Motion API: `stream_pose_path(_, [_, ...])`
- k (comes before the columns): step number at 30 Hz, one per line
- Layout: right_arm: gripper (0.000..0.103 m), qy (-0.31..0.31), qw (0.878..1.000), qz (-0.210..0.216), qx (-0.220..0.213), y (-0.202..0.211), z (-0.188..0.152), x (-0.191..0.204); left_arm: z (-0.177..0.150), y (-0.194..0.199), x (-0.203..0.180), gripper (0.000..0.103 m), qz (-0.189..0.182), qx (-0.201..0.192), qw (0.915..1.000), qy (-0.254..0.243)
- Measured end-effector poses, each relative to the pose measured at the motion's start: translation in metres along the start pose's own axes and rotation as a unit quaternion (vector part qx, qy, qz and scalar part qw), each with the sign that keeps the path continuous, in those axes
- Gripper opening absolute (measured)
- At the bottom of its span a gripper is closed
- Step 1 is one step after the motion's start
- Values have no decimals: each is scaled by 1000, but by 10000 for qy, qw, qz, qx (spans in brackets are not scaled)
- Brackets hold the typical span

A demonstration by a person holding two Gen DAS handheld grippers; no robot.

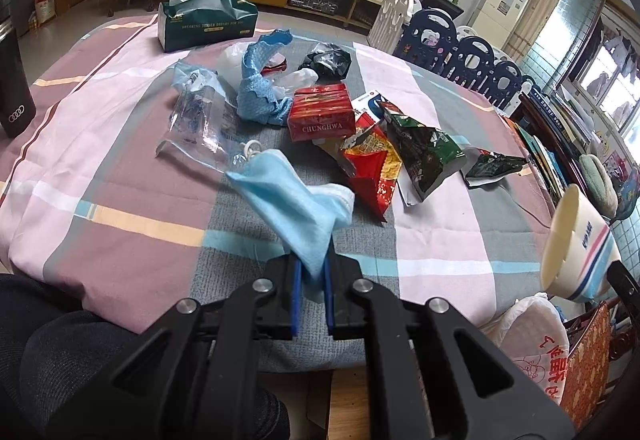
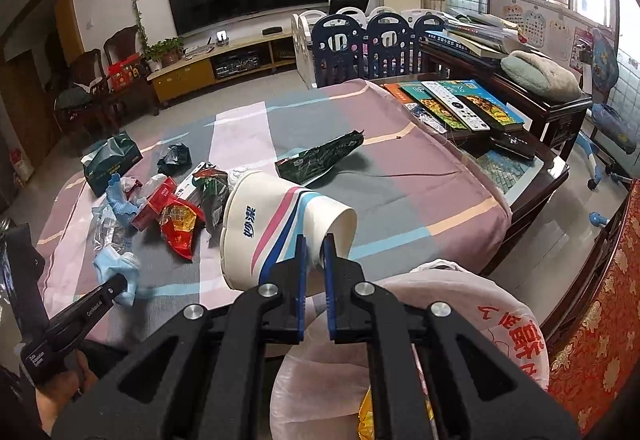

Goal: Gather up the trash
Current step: 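Carry the white paper cup and blue mask to the wastebasket and release them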

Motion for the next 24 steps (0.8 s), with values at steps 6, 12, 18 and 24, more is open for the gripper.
stream_pose_path(6, [9,-26,9996,-266,18,11,-8,-42,0,0,0,10,9,-21,10000,8])
stream_pose_path(12, [9,109,9954,-838,462,-3,-43,-91,3,16,-4,10,-250,-435,9987,-10])
stream_pose_path(18, [39,587,9811,-577,1752,-43,-95,-94,7,33,-31,10,-753,-497,9958,-136])
stream_pose_path(24, [71,-486,9866,-984,1210,-25,-71,-132,-11,45,-110,10,-1892,-39,9772,-960])
Point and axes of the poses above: each gripper's, at about its wrist camera, not at the fingertips, and y roughly against the way its jaws point, x to its left, z to its top, the point moved 3 cm from there along -y, roughly the way its jaws point, and after that the axes turned 14 degrees about -z, right-handed, at the moved point
